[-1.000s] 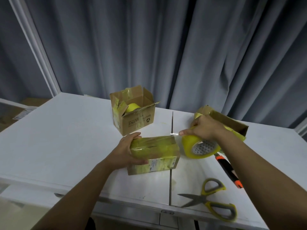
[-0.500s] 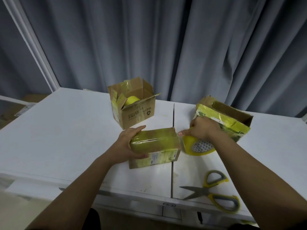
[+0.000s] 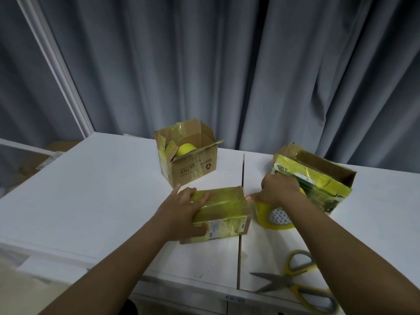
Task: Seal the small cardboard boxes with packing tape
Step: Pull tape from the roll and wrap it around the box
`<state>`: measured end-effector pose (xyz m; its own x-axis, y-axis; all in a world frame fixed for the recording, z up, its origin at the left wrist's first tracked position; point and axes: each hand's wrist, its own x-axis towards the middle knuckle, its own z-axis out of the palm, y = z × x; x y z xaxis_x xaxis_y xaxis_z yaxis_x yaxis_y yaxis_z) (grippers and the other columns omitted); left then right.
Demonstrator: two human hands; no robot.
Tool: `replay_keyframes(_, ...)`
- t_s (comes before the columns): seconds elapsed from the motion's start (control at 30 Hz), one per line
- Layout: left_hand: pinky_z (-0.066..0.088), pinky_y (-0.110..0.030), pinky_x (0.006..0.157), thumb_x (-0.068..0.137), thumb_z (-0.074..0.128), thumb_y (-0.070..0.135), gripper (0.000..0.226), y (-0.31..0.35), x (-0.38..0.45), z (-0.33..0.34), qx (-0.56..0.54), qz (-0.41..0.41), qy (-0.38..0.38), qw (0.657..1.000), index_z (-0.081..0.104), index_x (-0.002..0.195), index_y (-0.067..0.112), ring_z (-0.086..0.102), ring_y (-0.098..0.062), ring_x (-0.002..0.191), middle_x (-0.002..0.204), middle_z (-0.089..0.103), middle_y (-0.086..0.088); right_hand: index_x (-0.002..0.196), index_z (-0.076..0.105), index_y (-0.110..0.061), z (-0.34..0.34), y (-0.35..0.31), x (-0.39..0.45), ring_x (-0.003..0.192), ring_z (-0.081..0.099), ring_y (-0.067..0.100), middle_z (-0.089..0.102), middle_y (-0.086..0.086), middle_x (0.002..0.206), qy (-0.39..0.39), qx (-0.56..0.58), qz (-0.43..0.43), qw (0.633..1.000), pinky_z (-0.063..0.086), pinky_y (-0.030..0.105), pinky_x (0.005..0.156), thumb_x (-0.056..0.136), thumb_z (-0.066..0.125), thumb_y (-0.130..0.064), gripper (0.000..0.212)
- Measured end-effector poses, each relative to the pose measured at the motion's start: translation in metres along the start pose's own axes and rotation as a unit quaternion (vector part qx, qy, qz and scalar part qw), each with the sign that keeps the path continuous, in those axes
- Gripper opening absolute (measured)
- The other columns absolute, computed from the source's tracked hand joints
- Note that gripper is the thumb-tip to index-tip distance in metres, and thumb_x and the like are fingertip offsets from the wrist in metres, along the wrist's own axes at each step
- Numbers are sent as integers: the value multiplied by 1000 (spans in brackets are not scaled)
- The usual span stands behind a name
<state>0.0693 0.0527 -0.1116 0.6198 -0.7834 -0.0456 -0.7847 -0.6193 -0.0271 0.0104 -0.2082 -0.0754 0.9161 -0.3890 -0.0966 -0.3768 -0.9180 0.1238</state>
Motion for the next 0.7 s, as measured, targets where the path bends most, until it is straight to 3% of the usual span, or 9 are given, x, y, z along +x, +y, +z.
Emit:
replay_keyframes(0.1, -6, -45, 119, 65, 29, 90, 117, 29, -3, 5, -7, -61, -5, 998, -2, 152, 18, -7, -34, 146, 158, -3, -20, 76, 48, -23, -2, 1, 0, 76, 49, 17, 45, -6, 70, -9, 2, 1, 1000, 37, 30, 70, 74, 51, -79, 56)
replay_keyframes(0.17, -7, -46, 118, 60, 17, 92, 121, 42, -2, 9, -31, -107, 3, 994, 1, 152, 14, -14, -36, 144, 157, -9, -22, 76, 48, -23, -2, 0, -1, 75, 48, 17, 44, -6, 69, -10, -2, 0, 1000, 36, 30, 70, 74, 51, -79, 56)
replay_keyframes(0.33, 2, -50, 117, 62, -2, 85, 114, 64, 20, 4, -79, -238, 35, 967, 22, 145, 11, -1, -41, 145, 157, 7, -23, 82, 48, -23, 0, -1, -3, 78, 48, 18, 46, -4, 75, -3, -5, 0, 1000, 35, 29, 70, 75, 50, -79, 57)
replay_keyframes(0.43, 2, -51, 117, 80, 3, 78, 89, 72, 26, 12, -63, -260, 67, 961, 7, 151, 26, -2, -41, 144, 158, 6, -21, 85, 48, -23, -1, -1, -3, 84, 52, 19, 47, -3, 80, 1, -2, -3, 1000, 35, 30, 71, 75, 50, -79, 57)
replay_keyframes(0.53, 1, -56, 115, 89, 10, 70, 70, 67, 32, 12, -44, -251, 12, 967, -4, 150, 37, -7, -46, 142, 158, 1, -20, 84, 48, -22, -2, 0, -6, 79, 47, 18, 46, -4, 77, -3, 6, -3, 1000, 35, 30, 72, 76, 50, -78, 56)
replay_keyframes(0.6, -3, -63, 111, 88, 14, 68, 72, 67, 44, 5, -68, -256, -47, 963, 4, 149, 32, -11, -46, 142, 158, 2, -15, 83, 48, -22, -1, 0, -7, 77, 46, 18, 42, -4, 71, 1, 3, -3, 1000, 35, 30, 71, 76, 50, -78, 56)
replay_keyframes(0.7, -3, -72, 105, 88, 20, 63, 72, 77, 60, 0, -90, -260, -27, 961, 18, 145, 18, -4, -40, 144, 155, 18, -8, 84, 47, -22, 4, 0, -7, 74, 45, 18, 39, -4, 68, 15, -12, -1, 1000, 35, 30, 69, 76, 48, -79, 58)
